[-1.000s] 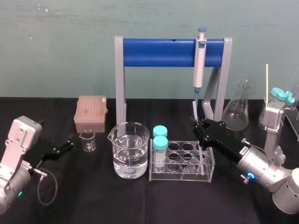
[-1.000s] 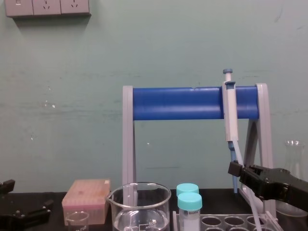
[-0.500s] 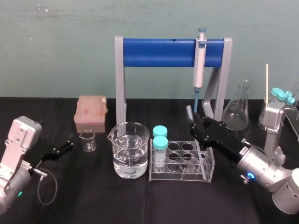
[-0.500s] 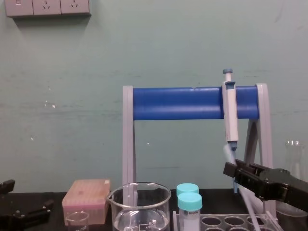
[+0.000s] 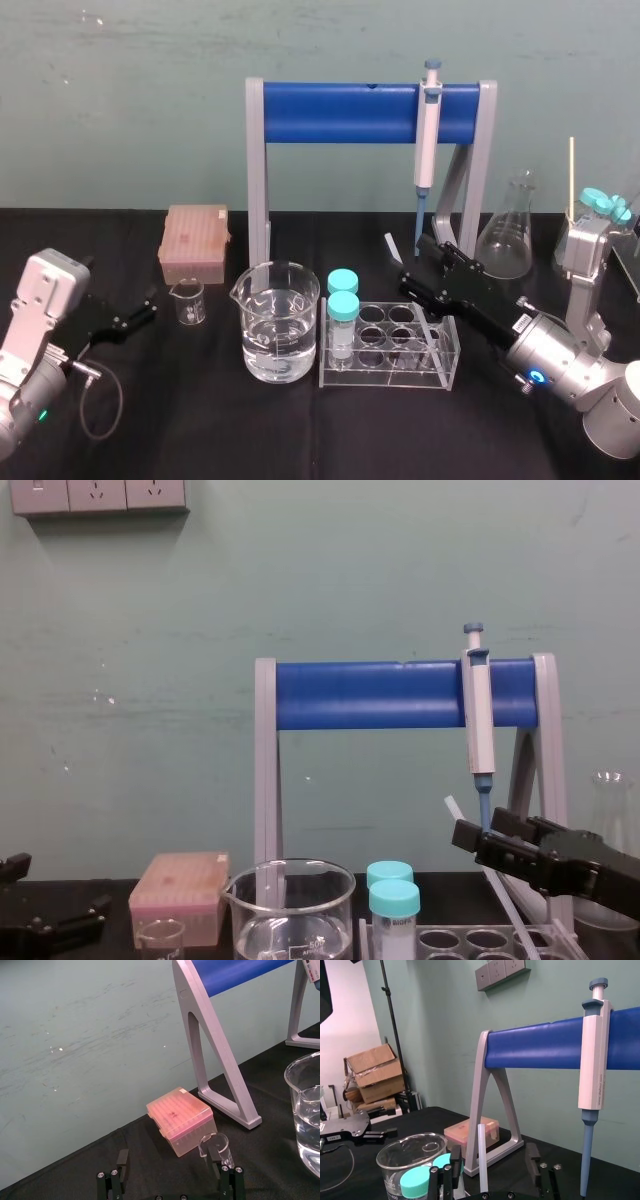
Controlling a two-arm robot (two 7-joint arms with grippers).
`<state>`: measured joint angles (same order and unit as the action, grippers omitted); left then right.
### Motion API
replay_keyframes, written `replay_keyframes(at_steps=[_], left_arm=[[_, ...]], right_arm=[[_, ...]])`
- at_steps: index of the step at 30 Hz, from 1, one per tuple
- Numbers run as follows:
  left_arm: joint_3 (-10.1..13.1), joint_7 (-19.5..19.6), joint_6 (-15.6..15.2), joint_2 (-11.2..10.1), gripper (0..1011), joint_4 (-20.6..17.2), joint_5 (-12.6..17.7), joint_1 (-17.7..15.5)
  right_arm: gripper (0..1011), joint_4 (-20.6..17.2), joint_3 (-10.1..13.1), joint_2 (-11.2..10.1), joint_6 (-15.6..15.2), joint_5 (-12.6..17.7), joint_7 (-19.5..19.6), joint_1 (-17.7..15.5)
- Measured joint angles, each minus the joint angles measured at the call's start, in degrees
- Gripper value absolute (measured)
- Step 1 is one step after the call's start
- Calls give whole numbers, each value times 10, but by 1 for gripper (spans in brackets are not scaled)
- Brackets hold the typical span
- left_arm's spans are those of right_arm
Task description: Pick up the stirring rod with one hand, then place it down.
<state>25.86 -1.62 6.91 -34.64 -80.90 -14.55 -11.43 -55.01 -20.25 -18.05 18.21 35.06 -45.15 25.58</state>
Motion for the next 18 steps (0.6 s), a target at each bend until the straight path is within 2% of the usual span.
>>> replay_keyframes(at_steps=[8, 13, 18], left_arm=[[0, 0, 0, 0, 1000, 0, 0, 0], [0, 0, 0, 0, 1000, 0, 0, 0], [0, 0, 0, 0, 1000, 0, 0, 0]], right_arm=[[997, 0, 0, 0, 0, 0, 0, 0], [1003, -16, 3, -3, 7, -3, 4, -5], [1003, -52, 22, -7, 40, -10, 28, -18]])
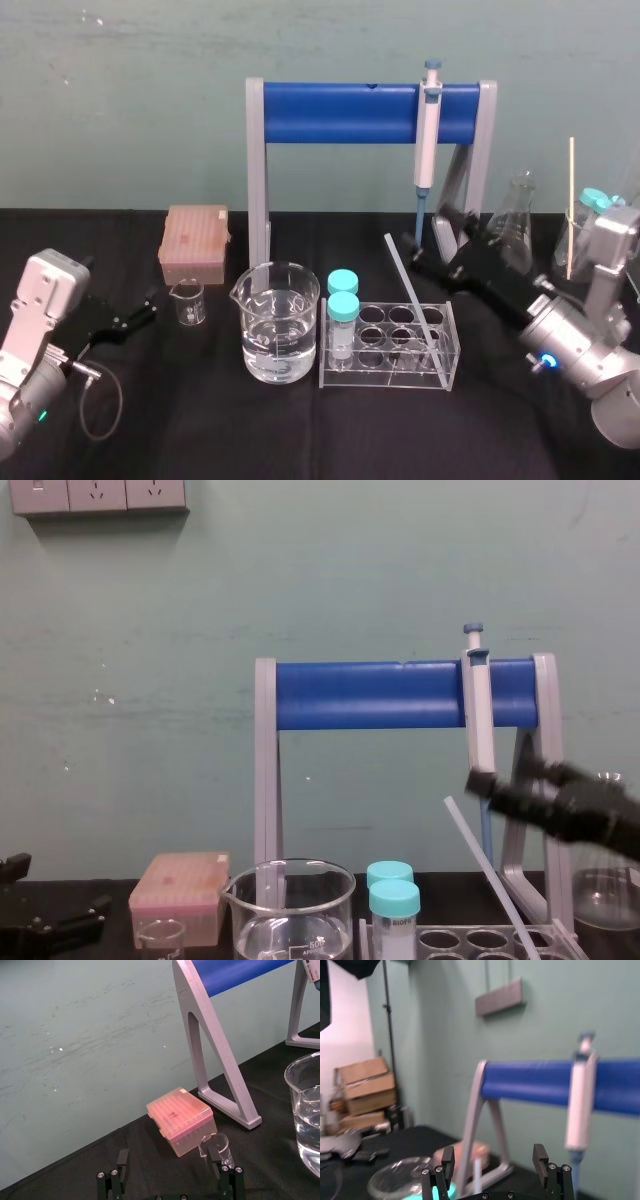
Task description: Pick up the stirring rod with one hand, then place it down.
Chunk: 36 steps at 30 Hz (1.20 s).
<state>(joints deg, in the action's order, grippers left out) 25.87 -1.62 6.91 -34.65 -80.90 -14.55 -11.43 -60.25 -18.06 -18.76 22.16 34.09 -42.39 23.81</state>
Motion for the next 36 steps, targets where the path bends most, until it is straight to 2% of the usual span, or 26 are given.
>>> replay_keyframes(at_steps=[4, 7, 10, 15, 16, 18, 24, 36], left_arm=[[0, 0, 0, 0, 1000, 0, 0, 0], [0, 0, 0, 0, 1000, 0, 0, 0], [0, 0, 0, 0, 1000, 0, 0, 0], [0, 0, 0, 0, 1000, 0, 0, 0], [0, 0, 0, 0, 1000, 0, 0, 0], [0, 0, 0, 0, 1000, 0, 0, 0], [0, 0, 0, 0, 1000, 0, 0, 0], [0, 0, 0, 0, 1000, 0, 0, 0]], right_arm=[[1003, -22, 24, -1, 16, -11, 42, -10], [1003, -33, 45, -2, 4, -19, 87, -19], [1003, -40, 61, -4, -24, -17, 118, -26], [1003, -60, 93, -11, -107, -10, 189, -54], [1003, -60, 93, -11, -107, -10, 189, -54], [1003, -71, 105, -13, -143, -9, 218, -69], [1003, -76, 113, -11, -187, -11, 244, -81], [1003, -77, 112, -11, -179, -12, 242, -80]])
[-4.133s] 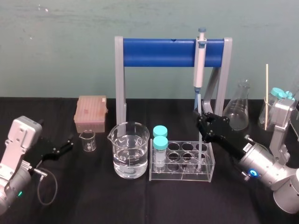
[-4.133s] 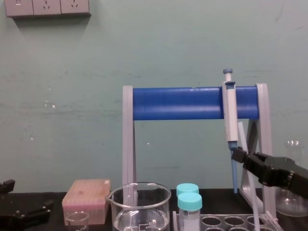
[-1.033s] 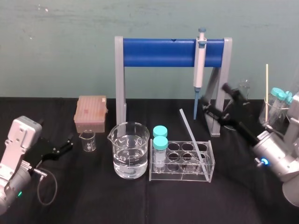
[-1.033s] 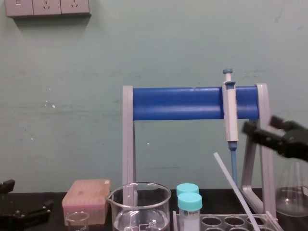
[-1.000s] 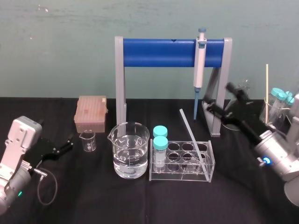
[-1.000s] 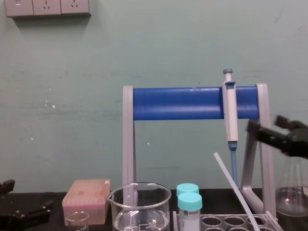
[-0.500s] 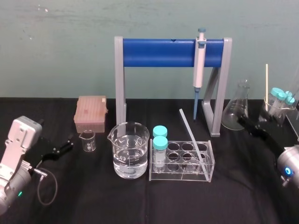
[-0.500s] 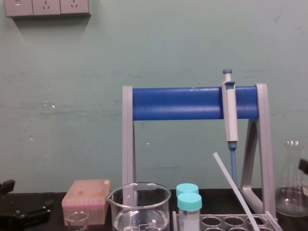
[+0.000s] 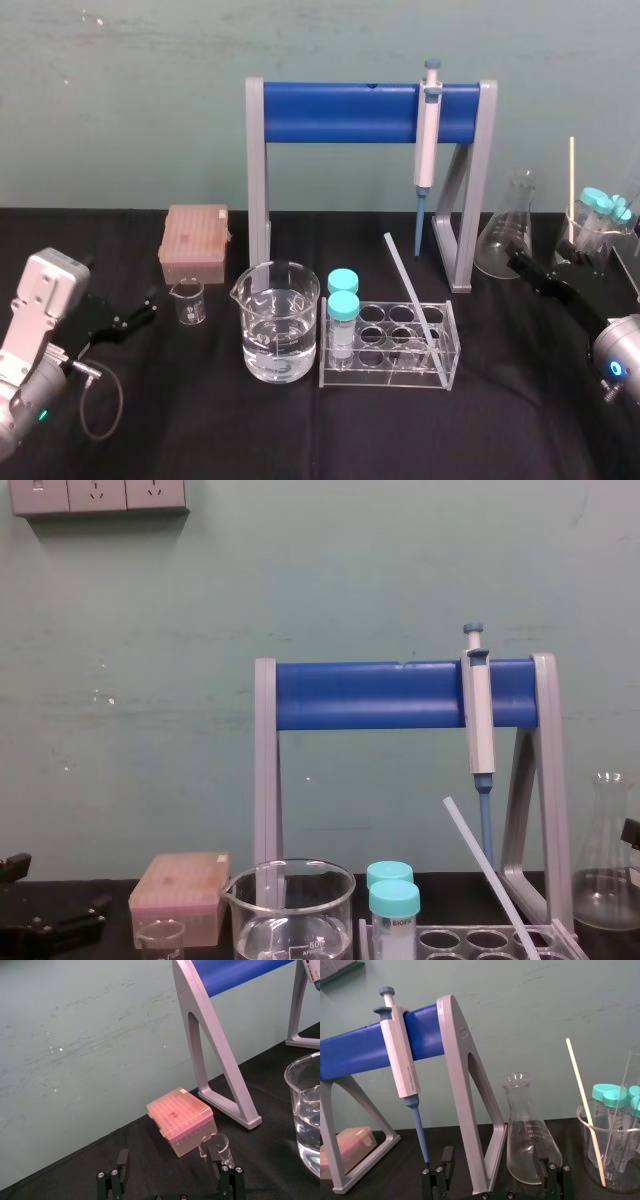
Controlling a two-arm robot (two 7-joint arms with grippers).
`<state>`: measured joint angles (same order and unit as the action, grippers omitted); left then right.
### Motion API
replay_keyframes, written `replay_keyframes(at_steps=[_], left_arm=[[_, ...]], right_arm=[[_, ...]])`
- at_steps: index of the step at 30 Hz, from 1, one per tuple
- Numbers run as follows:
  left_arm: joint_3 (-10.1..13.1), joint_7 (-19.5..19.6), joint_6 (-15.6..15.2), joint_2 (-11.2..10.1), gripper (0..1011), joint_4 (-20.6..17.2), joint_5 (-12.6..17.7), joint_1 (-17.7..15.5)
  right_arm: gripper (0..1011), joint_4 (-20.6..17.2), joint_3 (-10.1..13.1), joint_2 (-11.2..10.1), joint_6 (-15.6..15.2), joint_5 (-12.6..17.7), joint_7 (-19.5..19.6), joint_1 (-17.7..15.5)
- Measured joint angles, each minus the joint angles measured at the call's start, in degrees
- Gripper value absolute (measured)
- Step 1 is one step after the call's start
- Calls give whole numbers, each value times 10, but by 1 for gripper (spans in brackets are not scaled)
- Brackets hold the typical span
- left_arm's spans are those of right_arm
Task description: Pick up the stirring rod with one hand, then place it down.
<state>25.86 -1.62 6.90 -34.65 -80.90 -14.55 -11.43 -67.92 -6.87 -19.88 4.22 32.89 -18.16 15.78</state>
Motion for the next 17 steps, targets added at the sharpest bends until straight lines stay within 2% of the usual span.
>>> replay_keyframes(at_steps=[17], left_arm=[[0, 0, 0, 0, 1000, 0, 0, 0]], right_arm=[[1003, 0, -1, 0, 4, 0, -2, 1]])
